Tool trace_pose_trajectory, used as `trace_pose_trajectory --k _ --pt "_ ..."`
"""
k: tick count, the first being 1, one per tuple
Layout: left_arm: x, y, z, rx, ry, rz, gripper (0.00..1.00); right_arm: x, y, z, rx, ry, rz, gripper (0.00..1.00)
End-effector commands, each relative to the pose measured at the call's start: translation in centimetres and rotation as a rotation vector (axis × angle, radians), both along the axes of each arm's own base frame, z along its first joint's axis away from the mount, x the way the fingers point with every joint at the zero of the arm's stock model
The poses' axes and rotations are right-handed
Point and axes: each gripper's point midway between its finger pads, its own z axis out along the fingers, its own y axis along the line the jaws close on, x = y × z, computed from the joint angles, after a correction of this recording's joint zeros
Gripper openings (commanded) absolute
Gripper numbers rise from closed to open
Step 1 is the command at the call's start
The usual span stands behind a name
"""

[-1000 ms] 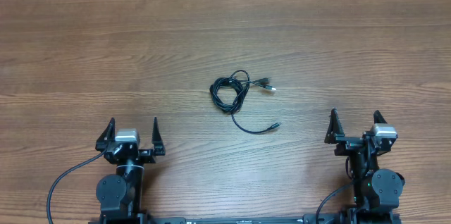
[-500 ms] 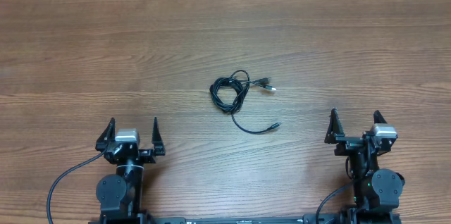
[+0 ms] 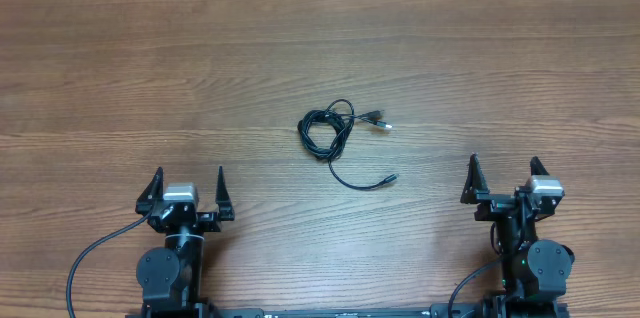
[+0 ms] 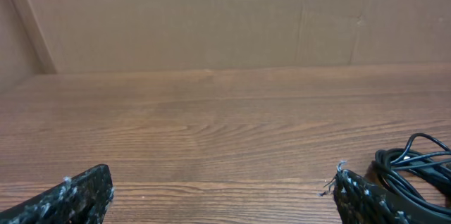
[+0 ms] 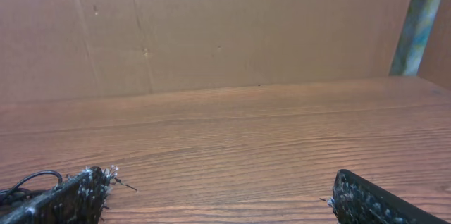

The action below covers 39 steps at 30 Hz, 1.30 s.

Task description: Untangle cables

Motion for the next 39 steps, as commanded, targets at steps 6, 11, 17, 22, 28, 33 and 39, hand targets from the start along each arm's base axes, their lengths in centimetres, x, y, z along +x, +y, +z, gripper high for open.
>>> trace_pose_trajectory --k 6,11,17,22,28,33,39 --pt "0.02 0.08 -0.31 0.020 0.001 0.005 1.00 0.00 -0.03 -0.15 -0.008 -0.005 0.000 1.00" --pt "0.02 0.09 -0.30 0.020 0.001 0.005 1.00 0.00 -0.03 -0.15 -0.008 -0.005 0.000 1.00" --pt "0.02 0.08 -0.30 0.020 0.001 0.005 0.99 0.00 -0.03 -0.15 -0.008 -0.005 0.000 1.00" --pt "0.02 0.07 -0.30 0.020 0.001 0.004 0.99 0.00 -0.03 -0.15 -0.008 -0.005 0.000 1.00" --pt "0.02 0.00 -0.30 -0.008 0.000 0.002 1.00 0.00 -0.03 -0.16 -0.008 -0.005 0.000 1.00" --pt "0.02 -0.01 -0.30 -0.015 0.000 0.002 0.99 0.00 -0.03 -0.16 -0.008 -0.005 0.000 1.00" --pt "0.02 0.01 -0.30 -0.015 0.000 0.003 1.00 0.00 -0.03 -0.15 -0.008 -0.005 0.000 1.00"
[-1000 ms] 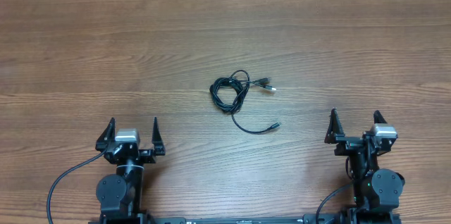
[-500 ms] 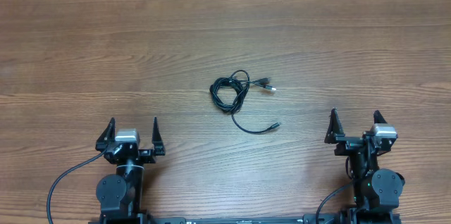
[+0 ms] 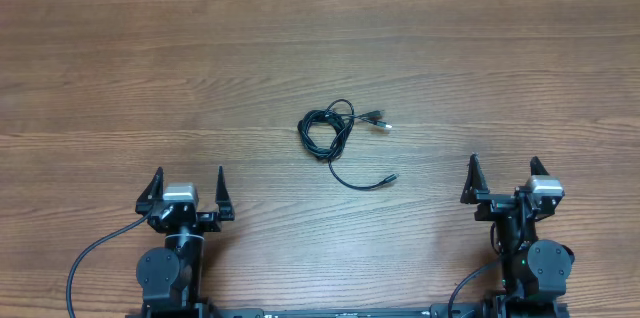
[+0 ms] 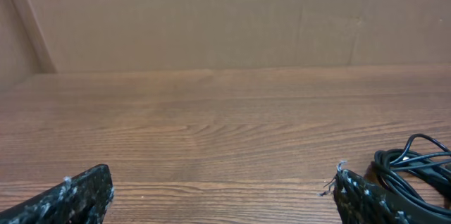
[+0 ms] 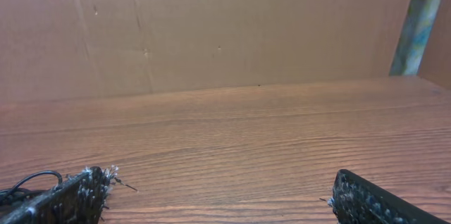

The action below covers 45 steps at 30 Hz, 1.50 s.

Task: Untangle cables
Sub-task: 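Raise the left gripper and swing it toward the black cable coil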

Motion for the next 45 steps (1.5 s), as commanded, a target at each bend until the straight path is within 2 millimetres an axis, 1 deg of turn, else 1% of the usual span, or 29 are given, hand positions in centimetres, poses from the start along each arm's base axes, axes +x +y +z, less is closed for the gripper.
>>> trace_pose_trajectory --k 1,10,15,16,18,21,25,28,31,35,36,40,45 --pt "0.0 0.0 -0.3 -0.009 0.000 0.003 1.00 0.0 0.0 -0.1 -0.008 -0.006 0.000 1.00" --pt "0.0 -0.1 -0.3 -0.022 -0.001 -0.002 0.99 0.0 0.0 -0.1 -0.008 -0.006 0.000 1.00" --pt "0.0 -0.6 -0.2 -0.177 -0.006 -0.021 1.00 0.0 0.0 -0.1 -0.008 -0.005 0.000 1.00" --pt "0.0 -1.0 -0.1 -0.197 -0.005 -0.039 0.99 0.0 0.0 -0.1 -0.008 -0.006 0.000 1.00" --pt "-0.1 -2.3 0.2 -0.224 -0.004 -0.116 1.00 0.0 0.0 -0.1 -0.008 -0.006 0.000 1.00" --pt "-0.5 -4.5 0.9 -0.234 -0.004 -0.245 1.00 0.0 0.0 -0.1 -0.008 -0.006 0.000 1.00" --pt "-1.3 -6.6 1.7 -0.238 -0.001 -0.375 0.99 0.0 0.0 -0.1 -0.008 -0.005 0.000 1.00" --pt "-1.8 -7.6 2.6 -0.236 -0.011 -0.440 0.99 0.0 0.0 -0.1 -0.008 -0.005 0.000 1.00" --pt "-2.3 -8.2 3.7 -0.230 -0.030 -0.482 1.00 0.0 0.0 -0.1 -0.008 -0.005 0.000 1.00" --pt "-2.8 -8.3 5.8 -0.218 -0.071 -0.488 1.00 0.0 0.0 -0.1 -0.008 -0.005 0.000 1.00" --pt "-3.0 -8.3 6.7 -0.212 -0.087 -0.490 1.00 0.0 0.0 -0.1 -0.008 -0.005 0.000 1.00" --pt "-3.5 -8.3 8.4 -0.201 -0.114 -0.492 0.99 0.0 0.0 -0.1 -0.008 -0.006 0.000 1.00" --pt "-3.7 -8.3 10.2 -0.199 -0.121 -0.493 1.00 0.0 0.0 -0.1 -0.008 -0.005 0.000 1.00"
